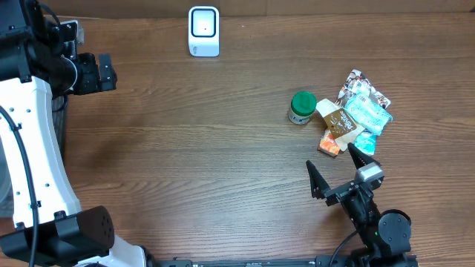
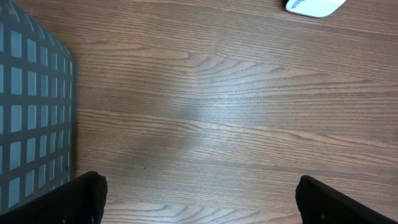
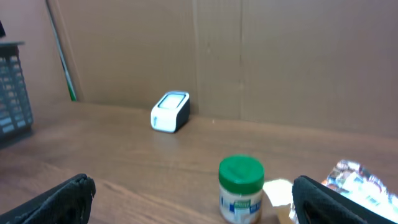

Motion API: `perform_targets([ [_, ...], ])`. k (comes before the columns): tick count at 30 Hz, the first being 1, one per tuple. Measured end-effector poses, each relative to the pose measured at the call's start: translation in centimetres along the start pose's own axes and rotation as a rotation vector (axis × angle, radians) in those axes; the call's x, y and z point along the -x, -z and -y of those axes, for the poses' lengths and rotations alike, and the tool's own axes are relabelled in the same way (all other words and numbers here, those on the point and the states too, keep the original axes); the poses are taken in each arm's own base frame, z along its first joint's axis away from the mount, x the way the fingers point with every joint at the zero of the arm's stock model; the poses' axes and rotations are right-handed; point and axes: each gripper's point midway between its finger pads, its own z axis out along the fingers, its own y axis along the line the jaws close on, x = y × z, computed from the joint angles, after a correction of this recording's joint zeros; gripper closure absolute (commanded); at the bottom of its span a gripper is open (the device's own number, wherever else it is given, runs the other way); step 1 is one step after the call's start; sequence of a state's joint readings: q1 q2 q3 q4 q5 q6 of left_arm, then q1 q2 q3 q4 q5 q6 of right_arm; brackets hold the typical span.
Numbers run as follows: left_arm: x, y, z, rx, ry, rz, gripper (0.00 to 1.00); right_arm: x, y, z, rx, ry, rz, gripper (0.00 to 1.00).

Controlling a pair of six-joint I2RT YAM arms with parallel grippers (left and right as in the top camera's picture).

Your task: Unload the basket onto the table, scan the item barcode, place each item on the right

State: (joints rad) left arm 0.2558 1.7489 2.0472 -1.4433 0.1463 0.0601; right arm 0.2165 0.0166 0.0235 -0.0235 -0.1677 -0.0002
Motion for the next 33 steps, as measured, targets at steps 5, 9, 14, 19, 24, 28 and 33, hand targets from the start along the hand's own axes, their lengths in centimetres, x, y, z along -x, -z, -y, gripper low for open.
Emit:
perform_targets([
  [5, 0.00, 0.00, 0.00, 0.000, 0.000, 0.000, 0.01, -1.38, 0.02, 0.12, -0.005, -0.010, -0.051, 0.00],
  [9, 0.00, 0.00, 0.00, 0.000, 0.000, 0.000, 0.00, -1.39, 0.02, 0.16, -0.007, -0.010, -0.051, 0.00],
  [14, 0.01, 0.00, 0.00, 0.000, 0.000, 0.000, 0.01, -1.38, 0.02, 0.16, -0.007, -0.009, -0.051, 0.00],
  [19, 0.00, 0.00, 0.00, 0.000, 0.000, 0.000, 0.00, -1.39, 0.02, 0.16, -0.007, -0.010, -0.051, 0.00],
  [24, 0.00, 0.00, 0.00, 0.000, 0.000, 0.000, 0.01, -1.39, 0.02, 0.16, -0.007, -0.010, -0.051, 0.00],
  [28, 0.00, 0.00, 0.00, 0.000, 0.000, 0.000, 0.00, -1.39, 0.02, 0.17, -0.008, -0.010, -0.051, 0.00],
  [33, 0.00, 0.00, 0.00, 0.000, 0.000, 0.000, 0.01, -1.39, 0.02, 0.17, -0.008, -0.010, -0.051, 0.00],
])
